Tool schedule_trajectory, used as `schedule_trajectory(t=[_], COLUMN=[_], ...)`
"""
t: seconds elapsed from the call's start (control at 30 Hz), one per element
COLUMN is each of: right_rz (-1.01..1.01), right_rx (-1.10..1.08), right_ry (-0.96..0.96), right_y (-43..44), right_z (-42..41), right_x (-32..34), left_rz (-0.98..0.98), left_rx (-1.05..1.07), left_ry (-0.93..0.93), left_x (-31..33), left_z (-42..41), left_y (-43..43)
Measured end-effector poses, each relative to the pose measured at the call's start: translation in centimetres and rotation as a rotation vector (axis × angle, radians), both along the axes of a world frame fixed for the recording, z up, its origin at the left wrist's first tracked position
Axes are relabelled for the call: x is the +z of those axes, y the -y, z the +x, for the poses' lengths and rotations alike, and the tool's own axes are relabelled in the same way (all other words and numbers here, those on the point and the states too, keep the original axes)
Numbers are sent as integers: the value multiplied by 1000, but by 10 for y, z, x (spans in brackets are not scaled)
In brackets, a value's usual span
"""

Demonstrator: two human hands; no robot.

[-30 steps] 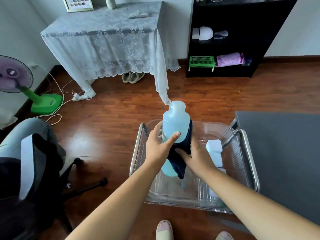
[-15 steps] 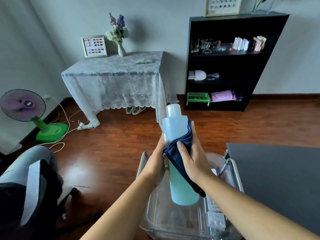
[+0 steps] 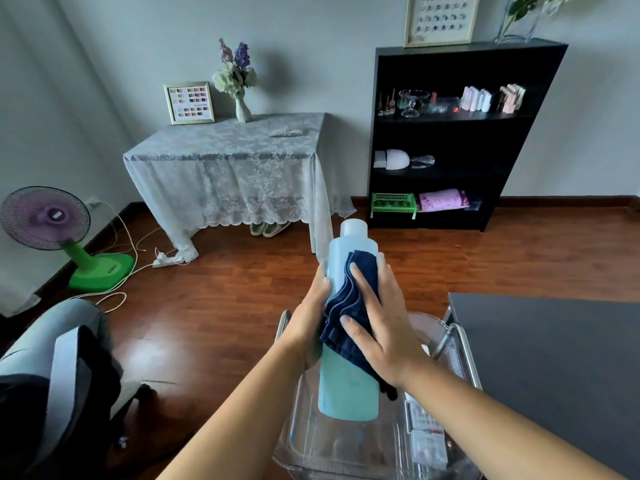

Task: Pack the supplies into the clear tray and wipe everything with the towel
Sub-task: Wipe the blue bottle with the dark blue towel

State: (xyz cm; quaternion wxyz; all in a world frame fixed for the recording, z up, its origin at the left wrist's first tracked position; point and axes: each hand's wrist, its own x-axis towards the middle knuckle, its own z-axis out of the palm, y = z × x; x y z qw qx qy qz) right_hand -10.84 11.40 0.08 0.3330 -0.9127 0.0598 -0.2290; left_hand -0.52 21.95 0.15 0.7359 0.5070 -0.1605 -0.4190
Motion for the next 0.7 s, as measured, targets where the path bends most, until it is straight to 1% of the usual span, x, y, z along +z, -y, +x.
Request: schedule_trajectory(t=[0.07,0.1,0.13,0.2,0.27,0.3,0.43,0.47,0.53,0.6,0.63,0.7], right_rz=[-84,-69,-27,89,163,194,421,428,390,364,375,357], right_rx=[-93,-126,-152,-174,-128,-76,128,161,239,276,280,282], right_ry=[38,32,18,-5,-21,-46,-181,-188,-170,-129,-126,-165], right_y=[3,6,12,26,36,38,24,16,-1,-12,-12,-6], right_z=[2,7,13,25,33,36,24,15,-4,-15,-15,-5], right_x=[5,9,15,27,39,43,44,40,28,18,17,22], left_rz=[-12,19,51,54,26,10,-57,-85,-133,-119,-116,-135], left_rx=[-20,-10,7,-39,-45,-20,51,90,170,189,191,177], left_ry=[31,20,-32,-113,-120,-117,-164,-145,-24,55,63,10], left_x=[3,3,3,-2,-7,-6,1,2,2,6,7,2], left_z=[-3,-7,-11,-21,-29,-30,-19,-13,-1,5,6,5], left_y=[2,3,4,6,10,13,14,11,2,-3,-4,-4])
